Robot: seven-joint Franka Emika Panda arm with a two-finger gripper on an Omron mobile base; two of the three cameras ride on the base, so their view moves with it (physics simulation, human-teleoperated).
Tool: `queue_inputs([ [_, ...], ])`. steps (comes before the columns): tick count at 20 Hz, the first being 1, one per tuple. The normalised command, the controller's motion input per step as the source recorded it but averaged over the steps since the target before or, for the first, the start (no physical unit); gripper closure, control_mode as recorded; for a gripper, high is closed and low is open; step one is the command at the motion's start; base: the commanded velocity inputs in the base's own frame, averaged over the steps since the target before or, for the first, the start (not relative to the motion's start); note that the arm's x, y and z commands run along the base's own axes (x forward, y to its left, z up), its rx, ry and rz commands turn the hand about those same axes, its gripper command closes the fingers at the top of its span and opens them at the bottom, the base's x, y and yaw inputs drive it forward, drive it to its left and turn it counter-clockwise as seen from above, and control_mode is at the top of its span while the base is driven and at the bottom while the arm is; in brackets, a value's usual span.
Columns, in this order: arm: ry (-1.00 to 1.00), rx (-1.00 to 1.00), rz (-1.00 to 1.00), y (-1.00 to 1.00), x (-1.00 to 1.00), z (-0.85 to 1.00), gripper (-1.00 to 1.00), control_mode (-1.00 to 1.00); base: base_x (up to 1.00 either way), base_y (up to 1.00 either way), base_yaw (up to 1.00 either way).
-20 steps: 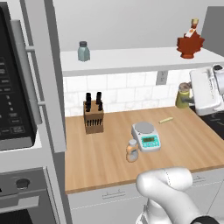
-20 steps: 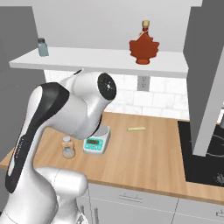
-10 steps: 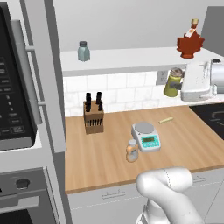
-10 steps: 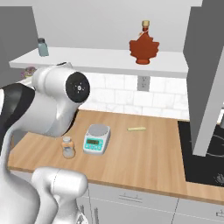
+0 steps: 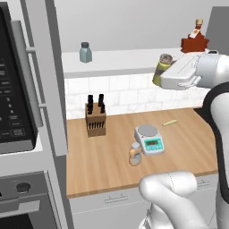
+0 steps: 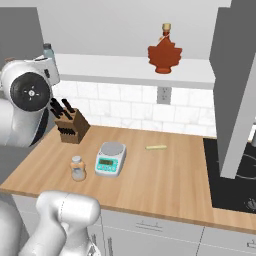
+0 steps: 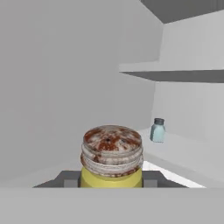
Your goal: Put the shaker and condiment bottle from the counter next to their counterparts in the cabinet.
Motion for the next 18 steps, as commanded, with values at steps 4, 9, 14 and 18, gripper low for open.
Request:
queue_inputs([
  [4, 0.11, 0.01, -0.14, 0.05, 0.08, 0.35, 1.00, -1.00, 0.00, 0.00, 0.00],
  [9, 0.05, 0.01, 0.00, 0.00, 0.01, -0.04, 1.00, -1.00, 0.00, 0.00, 0.00],
  [14, 0.00, 0.00, -0.01, 0.00, 0.26, 0.00, 1.00, -1.00, 0.00, 0.00, 0.00],
  [18, 0.00, 0.00, -0.04, 0.00, 0.57, -0.03, 1.00, -1.00, 0.00, 0.00, 0.00],
])
